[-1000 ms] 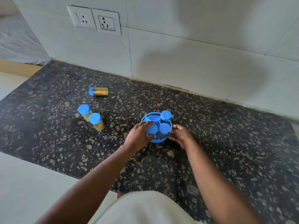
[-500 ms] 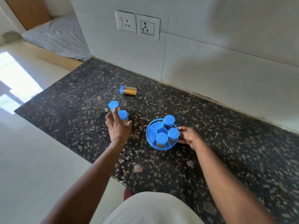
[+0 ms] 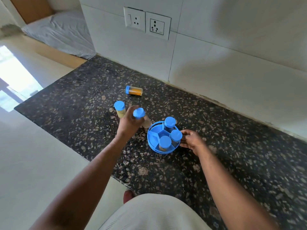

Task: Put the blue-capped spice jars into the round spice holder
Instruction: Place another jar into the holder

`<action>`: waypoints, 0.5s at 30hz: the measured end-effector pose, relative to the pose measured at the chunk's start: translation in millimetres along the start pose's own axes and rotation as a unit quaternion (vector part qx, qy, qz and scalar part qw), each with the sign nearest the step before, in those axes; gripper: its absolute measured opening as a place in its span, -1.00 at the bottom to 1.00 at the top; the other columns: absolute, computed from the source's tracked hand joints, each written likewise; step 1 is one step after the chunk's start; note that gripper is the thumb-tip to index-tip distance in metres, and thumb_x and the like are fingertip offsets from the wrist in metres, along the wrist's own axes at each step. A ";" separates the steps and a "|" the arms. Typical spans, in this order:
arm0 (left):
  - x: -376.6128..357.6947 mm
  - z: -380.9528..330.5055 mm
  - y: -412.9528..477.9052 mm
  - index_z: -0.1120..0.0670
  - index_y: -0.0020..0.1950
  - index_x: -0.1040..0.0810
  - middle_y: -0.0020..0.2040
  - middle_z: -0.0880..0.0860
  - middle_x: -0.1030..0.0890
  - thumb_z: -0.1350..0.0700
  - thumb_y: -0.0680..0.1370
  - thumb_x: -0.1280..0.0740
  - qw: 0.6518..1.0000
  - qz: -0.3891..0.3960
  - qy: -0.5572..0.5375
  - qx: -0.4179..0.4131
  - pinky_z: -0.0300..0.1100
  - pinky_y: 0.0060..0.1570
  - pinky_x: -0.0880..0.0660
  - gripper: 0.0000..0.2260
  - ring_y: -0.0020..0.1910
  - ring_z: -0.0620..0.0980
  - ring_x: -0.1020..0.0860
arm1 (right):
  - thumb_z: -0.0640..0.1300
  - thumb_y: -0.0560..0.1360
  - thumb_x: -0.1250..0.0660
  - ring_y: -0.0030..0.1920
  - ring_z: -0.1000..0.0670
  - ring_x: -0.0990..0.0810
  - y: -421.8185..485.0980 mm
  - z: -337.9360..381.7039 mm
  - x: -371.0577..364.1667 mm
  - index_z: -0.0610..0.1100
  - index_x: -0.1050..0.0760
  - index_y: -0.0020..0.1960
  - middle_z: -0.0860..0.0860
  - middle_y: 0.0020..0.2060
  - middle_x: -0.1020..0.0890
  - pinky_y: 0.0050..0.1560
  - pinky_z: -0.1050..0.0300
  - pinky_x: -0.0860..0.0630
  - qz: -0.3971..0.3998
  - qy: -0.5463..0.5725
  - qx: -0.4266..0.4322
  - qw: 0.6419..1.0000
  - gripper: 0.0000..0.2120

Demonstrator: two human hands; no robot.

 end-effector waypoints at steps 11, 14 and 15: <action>-72.0 -32.4 -25.7 -0.14 0.38 -0.48 0.22 -0.02 -0.60 0.08 0.44 -0.49 0.977 0.166 -0.005 -0.135 -0.17 0.01 -0.61 -0.48 0.08 -0.07 -0.62 | -0.31 0.56 -0.25 -0.16 0.00 -0.64 -0.9 -5.4 -3.2 -0.25 -0.47 0.26 -0.09 -0.10 -0.66 -0.19 0.09 -0.61 0.020 0.022 -0.003 1.000 -0.72; -82.5 -34.7 -30.1 -0.11 0.43 -0.44 0.28 0.03 -0.55 0.12 0.47 -0.45 0.959 0.194 0.067 -0.195 -0.10 0.06 -0.61 -0.46 0.14 -0.02 -0.59 | -0.32 0.58 -0.17 -0.15 -0.02 -0.63 -1.4 -6.9 -5.5 -0.27 -0.46 0.26 -0.11 -0.09 -0.66 -0.17 0.08 -0.60 0.020 0.013 -0.007 1.000 -0.73; -85.9 -36.5 -31.7 -0.10 0.45 -0.42 0.30 0.03 -0.54 0.14 0.48 -0.44 0.951 0.204 0.086 -0.216 -0.08 0.08 -0.60 -0.45 0.16 0.00 -0.57 | -0.32 0.58 -0.17 -0.16 -0.01 -0.64 -1.7 -6.4 -6.3 -0.27 -0.47 0.26 -0.10 -0.09 -0.66 -0.19 0.09 -0.60 0.022 0.012 -0.006 1.000 -0.73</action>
Point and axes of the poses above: each hand's wrist, its own y-axis towards the middle knuckle, its own x-axis out of the back of the hand, z = x × y, the point moved 9 cm from there along y, towards the middle knuckle
